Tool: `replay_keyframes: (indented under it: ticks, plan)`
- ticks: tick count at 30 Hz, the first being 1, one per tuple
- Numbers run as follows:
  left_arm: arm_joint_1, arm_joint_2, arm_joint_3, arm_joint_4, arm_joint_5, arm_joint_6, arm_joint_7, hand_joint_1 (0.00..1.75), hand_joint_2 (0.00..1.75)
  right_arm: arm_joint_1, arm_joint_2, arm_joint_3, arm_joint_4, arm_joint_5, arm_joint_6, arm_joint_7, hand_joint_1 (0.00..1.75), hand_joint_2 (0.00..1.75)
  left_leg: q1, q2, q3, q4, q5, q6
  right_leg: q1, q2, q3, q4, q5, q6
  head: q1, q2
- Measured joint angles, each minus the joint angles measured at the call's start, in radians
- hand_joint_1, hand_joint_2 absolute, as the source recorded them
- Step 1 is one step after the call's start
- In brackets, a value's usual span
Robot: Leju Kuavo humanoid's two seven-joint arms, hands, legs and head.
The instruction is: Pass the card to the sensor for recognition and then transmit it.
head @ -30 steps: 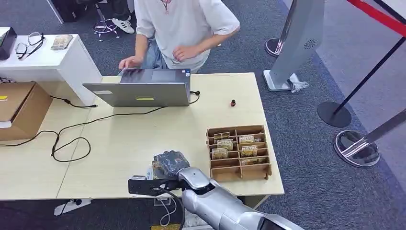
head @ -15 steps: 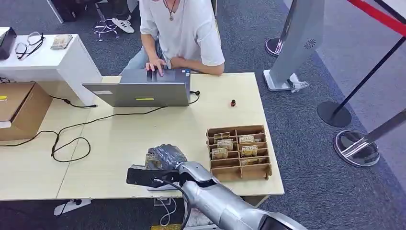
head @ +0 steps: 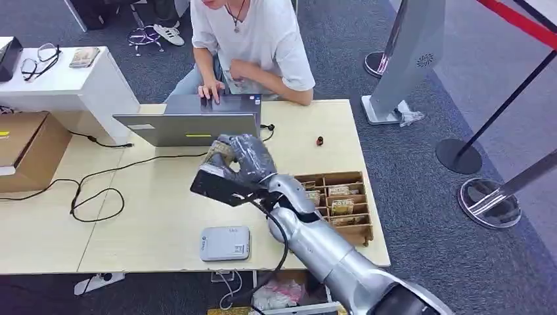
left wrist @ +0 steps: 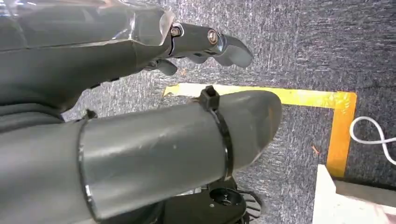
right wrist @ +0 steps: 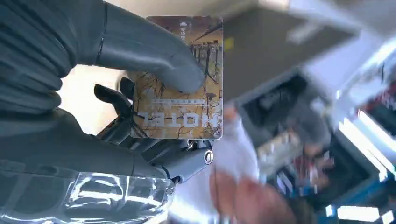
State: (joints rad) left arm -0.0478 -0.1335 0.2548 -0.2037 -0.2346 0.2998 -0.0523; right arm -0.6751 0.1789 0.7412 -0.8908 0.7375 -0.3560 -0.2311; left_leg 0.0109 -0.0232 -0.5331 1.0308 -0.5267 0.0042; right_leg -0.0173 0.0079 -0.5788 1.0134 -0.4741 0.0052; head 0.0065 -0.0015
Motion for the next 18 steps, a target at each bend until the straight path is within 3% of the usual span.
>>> replay_keyframes:
  ticks: [7, 11, 18]
  plan:
    - [-0.005, 0.0, 0.0, 0.0, -0.026, -0.018, 0.001, 0.0, 0.0, -0.065, -0.045, -0.038, -0.024, 0.223, -0.169, 0.07, 1.75, 1.75, 0.0, 0.0, 0.0, 0.0, 0.0, 0.0, 0.0, 0.0, 0.0, 0.0, 0.001, -0.001, 0.0, 0.0]
    - [-0.013, 0.001, -0.001, 0.0, -0.039, -0.019, 0.013, 0.0, 0.0, -0.129, -0.045, -0.064, 0.051, 0.294, -0.252, 0.071, 1.75, 1.75, 0.0, 0.0, 0.0, 0.0, 0.0, 0.0, 0.0, 0.0, 0.0, 0.001, 0.001, -0.001, 0.0, 0.0]
    - [-0.021, 0.001, -0.002, 0.0, -0.041, -0.006, 0.022, 0.0, 0.0, -0.259, -0.01, -0.069, 0.219, 0.52, -0.331, 0.178, 1.75, 1.75, 0.0, 0.0, 0.0, 0.0, 0.001, 0.0, 0.0, 0.0, 0.0, 0.001, 0.001, -0.001, 0.0, 0.0]
